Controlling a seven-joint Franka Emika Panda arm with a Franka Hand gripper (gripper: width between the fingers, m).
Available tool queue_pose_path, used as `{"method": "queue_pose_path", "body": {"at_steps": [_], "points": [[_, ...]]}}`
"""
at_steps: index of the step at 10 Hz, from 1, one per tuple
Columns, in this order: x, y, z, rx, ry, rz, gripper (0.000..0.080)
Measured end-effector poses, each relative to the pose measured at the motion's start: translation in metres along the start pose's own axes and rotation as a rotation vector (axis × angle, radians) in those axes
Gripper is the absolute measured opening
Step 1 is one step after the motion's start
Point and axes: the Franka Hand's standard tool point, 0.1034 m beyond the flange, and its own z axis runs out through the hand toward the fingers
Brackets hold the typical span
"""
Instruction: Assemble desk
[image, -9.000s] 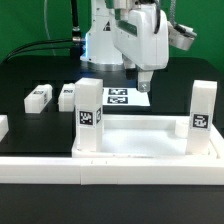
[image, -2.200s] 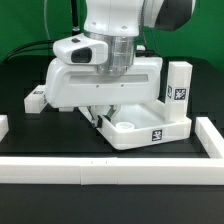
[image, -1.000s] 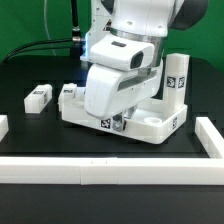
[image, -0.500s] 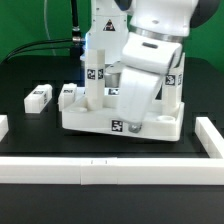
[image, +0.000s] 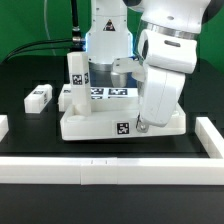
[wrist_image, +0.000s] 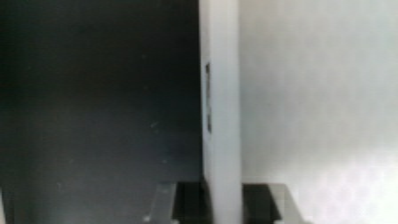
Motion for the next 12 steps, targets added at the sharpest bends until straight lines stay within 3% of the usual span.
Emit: {"method": "queue_pose_path", "body": {"at_steps": [2,6,12], "points": [[0.011,0.011,-0.006,-0.004,0.002,-0.009,0.0063],[0.017,0.058,-0.009,-0.026,-0.008,-0.032,0.0063],[0.012,0.060,-0.005,-0.022,-0.013,-0.022,0.0063]]}}
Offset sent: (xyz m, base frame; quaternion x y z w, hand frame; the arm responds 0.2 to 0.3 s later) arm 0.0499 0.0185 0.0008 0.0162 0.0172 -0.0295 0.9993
